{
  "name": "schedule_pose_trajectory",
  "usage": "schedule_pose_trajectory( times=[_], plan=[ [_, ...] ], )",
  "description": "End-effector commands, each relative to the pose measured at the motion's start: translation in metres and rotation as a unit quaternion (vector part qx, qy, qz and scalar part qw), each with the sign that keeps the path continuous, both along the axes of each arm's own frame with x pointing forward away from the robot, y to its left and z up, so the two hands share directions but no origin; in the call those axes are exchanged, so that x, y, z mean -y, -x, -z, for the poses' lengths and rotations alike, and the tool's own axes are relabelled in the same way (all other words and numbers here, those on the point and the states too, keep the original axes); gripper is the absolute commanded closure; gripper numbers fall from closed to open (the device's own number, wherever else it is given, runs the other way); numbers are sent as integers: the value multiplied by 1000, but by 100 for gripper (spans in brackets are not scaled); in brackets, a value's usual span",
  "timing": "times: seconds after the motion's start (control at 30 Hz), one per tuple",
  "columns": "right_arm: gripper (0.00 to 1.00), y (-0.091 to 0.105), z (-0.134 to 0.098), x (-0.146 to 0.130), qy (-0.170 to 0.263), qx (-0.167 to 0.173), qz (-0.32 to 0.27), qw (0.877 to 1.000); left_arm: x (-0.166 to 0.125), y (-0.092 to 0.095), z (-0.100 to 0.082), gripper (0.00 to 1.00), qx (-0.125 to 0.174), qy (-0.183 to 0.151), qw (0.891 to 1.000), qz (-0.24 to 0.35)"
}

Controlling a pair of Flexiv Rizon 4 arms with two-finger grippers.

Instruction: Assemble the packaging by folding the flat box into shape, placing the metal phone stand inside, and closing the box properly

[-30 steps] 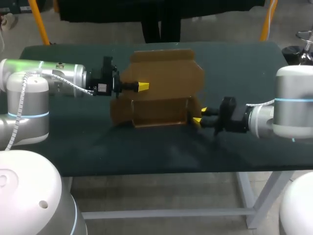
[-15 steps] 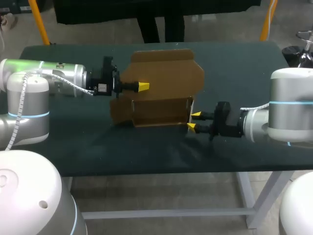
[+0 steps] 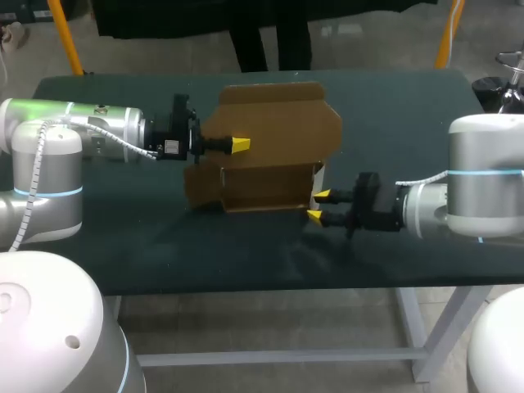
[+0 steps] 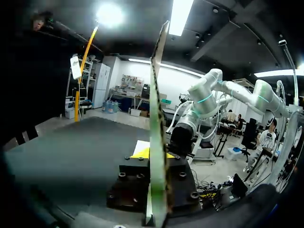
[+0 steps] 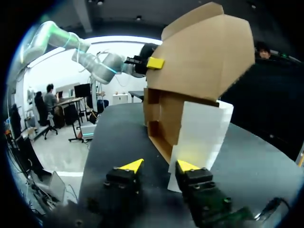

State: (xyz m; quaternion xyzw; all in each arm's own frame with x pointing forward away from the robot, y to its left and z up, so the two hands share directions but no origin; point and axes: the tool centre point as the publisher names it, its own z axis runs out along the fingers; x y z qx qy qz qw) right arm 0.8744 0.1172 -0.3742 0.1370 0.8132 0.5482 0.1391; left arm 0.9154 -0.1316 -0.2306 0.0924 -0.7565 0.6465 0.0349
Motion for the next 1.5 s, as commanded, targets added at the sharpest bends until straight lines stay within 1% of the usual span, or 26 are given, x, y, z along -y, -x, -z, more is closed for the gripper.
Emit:
schedule_pose_trajectory(
  times=[0.03, 0.2, 0.47, 0.6, 0.67, 0.73, 0.9, 0.93, 0.97, 1.0, 1.13, 1.27, 1.37, 1.5],
  plan=[
    [52, 4, -1, 6, 0, -2, -4, 1000, 0, 0, 2, 100, -1, 0, 1000, 1],
    [52, 19, 0, 18, 7, -2, -7, 1000, 0, 0, 2, 100, -1, 0, 1000, 1],
    [52, 37, -3, 46, 12, -4, -15, 1000, 0, 0, 2, 100, -1, 0, 1000, 1],
    [51, 42, -8, 62, 10, -3, -25, 1000, 0, 0, 2, 100, -1, 0, 1000, 1],
    [51, 42, -11, 70, 13, -3, -42, 999, 0, 0, 2, 100, -1, 0, 1000, 1],
    [51, 40, -14, 77, 24, -1, -51, 998, 0, 0, 2, 100, -1, 0, 1000, 1],
    [50, 33, -19, 90, 38, 1, -98, 994, 0, 0, 2, 100, -1, 0, 1000, 1],
    [49, 31, -20, 92, 36, -1, -110, 993, 0, 0, 2, 100, -1, 0, 1000, 1],
    [40, 30, -21, 93, 37, -1, -120, 992, 0, 0, 2, 100, -1, 0, 1000, 1],
    [40, 28, -22, 94, 39, 2, -126, 991, 0, 0, 2, 100, -1, 0, 1000, 1],
    [51, 19, -23, 98, 33, 0, -152, 988, 0, 0, 2, 100, -1, 0, 1000, 1],
    [51, 6, -21, 96, 34, -2, -171, 985, 0, 0, 2, 100, -1, 0, 1000, 1],
    [53, -4, -21, 90, 35, -2, -187, 982, 0, 0, 2, 100, -1, 0, 1000, 1],
    [53, -13, -20, 81, 37, -2, -202, 979, 0, 0, 2, 100, -1, 0, 1000, 1]
  ],
)
